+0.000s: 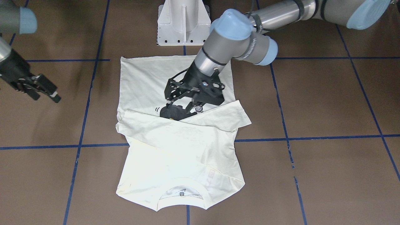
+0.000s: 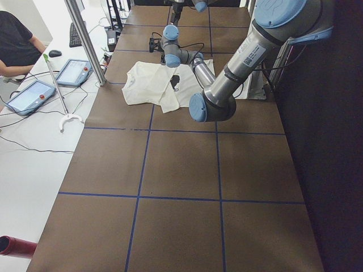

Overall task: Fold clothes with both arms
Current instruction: 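Fold the held sleeve across the shirt toward the right side and release, then move both grippers to the hem corners nearest the robot and grasp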

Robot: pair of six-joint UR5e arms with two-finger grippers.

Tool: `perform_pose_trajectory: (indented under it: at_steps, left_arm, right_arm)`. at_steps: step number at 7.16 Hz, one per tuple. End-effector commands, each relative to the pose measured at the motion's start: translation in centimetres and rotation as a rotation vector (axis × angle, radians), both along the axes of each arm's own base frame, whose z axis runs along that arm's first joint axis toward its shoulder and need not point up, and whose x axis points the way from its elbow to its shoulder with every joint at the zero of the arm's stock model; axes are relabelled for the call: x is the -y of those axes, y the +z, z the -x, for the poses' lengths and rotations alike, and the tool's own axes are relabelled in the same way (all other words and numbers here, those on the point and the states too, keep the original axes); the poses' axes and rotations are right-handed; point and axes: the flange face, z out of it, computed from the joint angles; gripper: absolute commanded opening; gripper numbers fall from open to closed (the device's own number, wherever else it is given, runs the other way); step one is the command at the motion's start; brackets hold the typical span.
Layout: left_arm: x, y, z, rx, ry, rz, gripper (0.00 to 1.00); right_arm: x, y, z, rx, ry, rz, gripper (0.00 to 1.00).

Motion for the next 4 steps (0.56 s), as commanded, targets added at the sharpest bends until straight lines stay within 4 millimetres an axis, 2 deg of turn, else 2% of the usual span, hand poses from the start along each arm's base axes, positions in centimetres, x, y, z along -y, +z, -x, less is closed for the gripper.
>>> perform_pose_trajectory:
  at_steps: [1, 2, 3, 4]
  left_arm:
    - [-1.4, 4.1, 6.0, 0.173, 0.049, -0.108, 0.68]
    - [-0.9, 5.7, 6.3, 0.187, 0.097, -0.094, 0.67]
    - [-1.2, 7.4, 6.1, 0.194, 0.108, -0.071, 0.67]
    - [-1.2, 7.9, 5.9, 0.201, 0.111, -0.065, 0.68]
  right_arm:
    - [-11.5, -6.0, 13.2, 0.065, 0.076, 0.065, 0.99]
    - [-17.3, -6.5, 17.4, 0.023, 0.112, 0.076, 0.98]
    - [-21.5, -5.7, 20.1, -0.049, 0.140, 0.034, 0.97]
    - [-24.2, -4.0, 21.4, -0.142, 0.123, 0.018, 0.89]
